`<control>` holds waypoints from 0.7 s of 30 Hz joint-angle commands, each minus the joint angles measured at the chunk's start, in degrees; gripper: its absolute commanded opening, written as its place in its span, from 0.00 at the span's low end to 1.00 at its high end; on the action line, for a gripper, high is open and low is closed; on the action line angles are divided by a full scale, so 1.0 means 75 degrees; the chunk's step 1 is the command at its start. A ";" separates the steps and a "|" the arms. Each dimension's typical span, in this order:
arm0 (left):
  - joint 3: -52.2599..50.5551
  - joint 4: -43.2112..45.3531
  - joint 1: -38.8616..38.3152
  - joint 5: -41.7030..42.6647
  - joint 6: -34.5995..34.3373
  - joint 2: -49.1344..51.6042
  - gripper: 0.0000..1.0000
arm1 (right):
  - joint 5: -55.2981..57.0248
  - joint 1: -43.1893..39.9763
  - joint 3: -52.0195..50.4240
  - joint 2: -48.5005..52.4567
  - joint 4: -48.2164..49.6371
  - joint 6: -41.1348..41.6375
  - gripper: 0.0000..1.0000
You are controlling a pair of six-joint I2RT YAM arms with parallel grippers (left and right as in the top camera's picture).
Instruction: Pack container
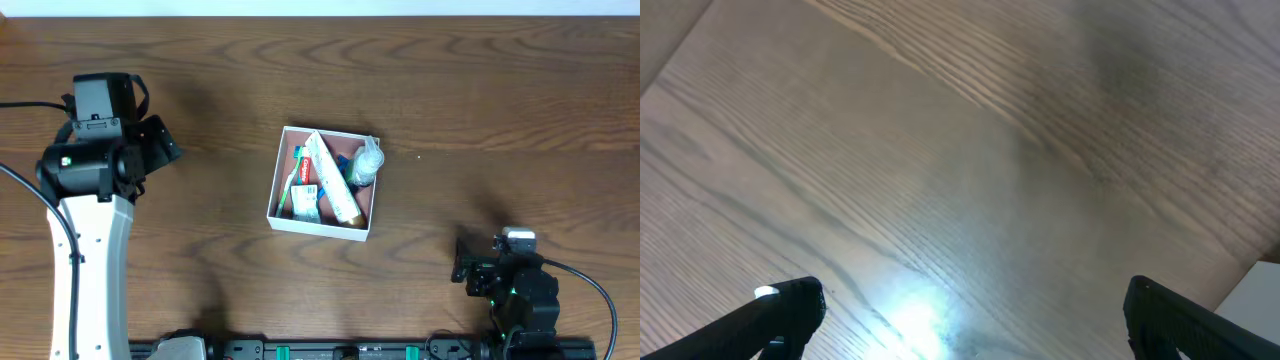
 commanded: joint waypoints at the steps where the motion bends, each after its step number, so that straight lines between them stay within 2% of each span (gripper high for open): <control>1: -0.0122 -0.0175 0.0052 -0.0073 0.0070 -0.0475 0.98 | -0.0047 -0.0064 -0.0050 -0.0061 -0.0032 0.0006 0.99; 6: -0.0670 -0.0070 0.0041 -0.0058 -0.0052 -0.1454 0.98 | -0.0050 -0.0064 -0.0050 -0.0061 -0.0029 0.0006 0.99; 9: -0.1314 0.0536 0.0009 0.0134 -0.0070 -0.2119 0.98 | -0.0047 -0.0064 -0.0050 -0.0061 -0.0029 0.0006 0.99; 17: -0.4427 0.2754 0.0009 0.0761 0.0187 -0.4022 0.98 | -0.0047 -0.0064 -0.0050 -0.0061 -0.0032 0.0006 0.99; 21: -0.5668 0.3200 0.0009 0.0863 0.0192 -0.4823 0.98 | -0.0047 -0.0064 -0.0050 -0.0061 -0.0032 0.0006 0.99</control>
